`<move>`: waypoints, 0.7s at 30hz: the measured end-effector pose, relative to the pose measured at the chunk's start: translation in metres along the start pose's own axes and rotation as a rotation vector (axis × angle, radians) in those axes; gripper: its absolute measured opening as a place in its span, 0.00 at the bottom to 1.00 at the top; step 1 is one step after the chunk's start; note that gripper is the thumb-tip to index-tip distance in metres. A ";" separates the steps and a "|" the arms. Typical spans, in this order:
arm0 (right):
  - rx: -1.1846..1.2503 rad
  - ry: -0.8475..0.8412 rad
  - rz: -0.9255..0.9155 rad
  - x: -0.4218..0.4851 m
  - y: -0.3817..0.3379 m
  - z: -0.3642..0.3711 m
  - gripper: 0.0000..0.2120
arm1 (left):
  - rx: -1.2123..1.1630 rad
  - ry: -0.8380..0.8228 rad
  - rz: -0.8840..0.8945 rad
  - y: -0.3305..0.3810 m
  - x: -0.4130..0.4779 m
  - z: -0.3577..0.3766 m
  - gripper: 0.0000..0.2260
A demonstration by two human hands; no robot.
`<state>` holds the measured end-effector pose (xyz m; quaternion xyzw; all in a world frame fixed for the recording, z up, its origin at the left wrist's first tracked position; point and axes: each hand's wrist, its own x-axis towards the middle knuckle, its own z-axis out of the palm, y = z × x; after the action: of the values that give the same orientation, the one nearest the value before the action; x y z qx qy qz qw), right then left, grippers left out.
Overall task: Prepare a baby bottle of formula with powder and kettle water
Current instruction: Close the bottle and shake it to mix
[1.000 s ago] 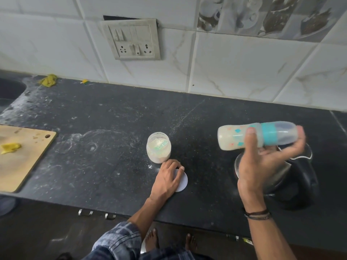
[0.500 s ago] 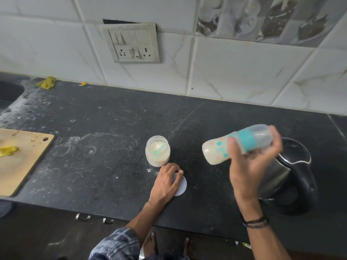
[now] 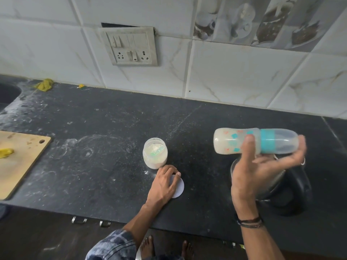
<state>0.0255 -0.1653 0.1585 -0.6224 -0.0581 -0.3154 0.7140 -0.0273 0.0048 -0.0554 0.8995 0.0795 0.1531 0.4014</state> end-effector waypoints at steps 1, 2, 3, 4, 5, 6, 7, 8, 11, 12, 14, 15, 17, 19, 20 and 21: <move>-0.013 -0.096 0.036 0.000 0.002 0.000 0.40 | 0.001 0.001 0.005 0.000 -0.001 0.000 0.09; -0.014 -0.212 0.103 -0.001 0.003 0.001 0.40 | 0.001 0.001 0.008 0.000 -0.001 0.000 0.10; -0.007 -0.296 0.162 -0.003 0.005 0.000 0.40 | -0.001 0.001 0.008 0.000 -0.001 -0.001 0.11; 0.005 -0.292 0.173 -0.004 0.005 -0.003 0.39 | -0.003 -0.001 0.006 0.000 -0.001 0.000 0.12; 0.023 -0.228 0.141 -0.003 0.002 -0.004 0.39 | -0.004 -0.003 0.005 0.000 -0.001 0.000 0.12; 0.026 -0.145 0.082 -0.002 0.000 -0.005 0.38 | -0.003 -0.004 0.000 0.000 -0.001 0.000 0.12; 0.018 -0.067 0.026 0.001 -0.002 -0.007 0.38 | -0.003 -0.007 -0.003 0.001 0.000 0.000 0.11; 0.018 -0.006 -0.019 0.003 -0.003 -0.007 0.37 | -0.004 -0.006 -0.001 0.001 0.000 0.000 0.11; 0.008 -0.044 -0.006 0.009 0.002 -0.007 0.39 | -0.006 -0.002 0.010 0.001 -0.001 -0.001 0.10; -0.002 -0.155 0.046 0.009 0.003 -0.005 0.39 | -0.005 0.000 0.009 0.001 -0.001 -0.002 0.10; 0.013 -0.264 0.137 0.006 0.004 -0.005 0.39 | -0.009 -0.001 -0.002 0.001 -0.001 -0.002 0.10; 0.035 -0.220 0.135 0.004 0.004 -0.006 0.38 | -0.010 -0.005 -0.004 0.001 -0.002 -0.002 0.10; 0.048 -0.082 0.070 0.002 0.002 -0.009 0.37 | -0.007 -0.004 0.000 0.003 -0.001 -0.002 0.09; 0.032 -0.017 0.039 0.000 0.005 -0.010 0.37 | 0.000 -0.008 0.005 0.004 0.000 -0.002 0.06; 0.022 -0.049 0.057 -0.001 0.006 -0.008 0.38 | 0.002 -0.008 0.003 0.003 0.000 -0.002 0.05; 0.013 -0.140 0.099 -0.003 0.006 -0.004 0.38 | 0.002 -0.008 0.000 0.003 -0.001 -0.002 0.05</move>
<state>0.0251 -0.1677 0.1513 -0.6402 -0.0791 -0.2349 0.7271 -0.0286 0.0043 -0.0520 0.9004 0.0779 0.1496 0.4010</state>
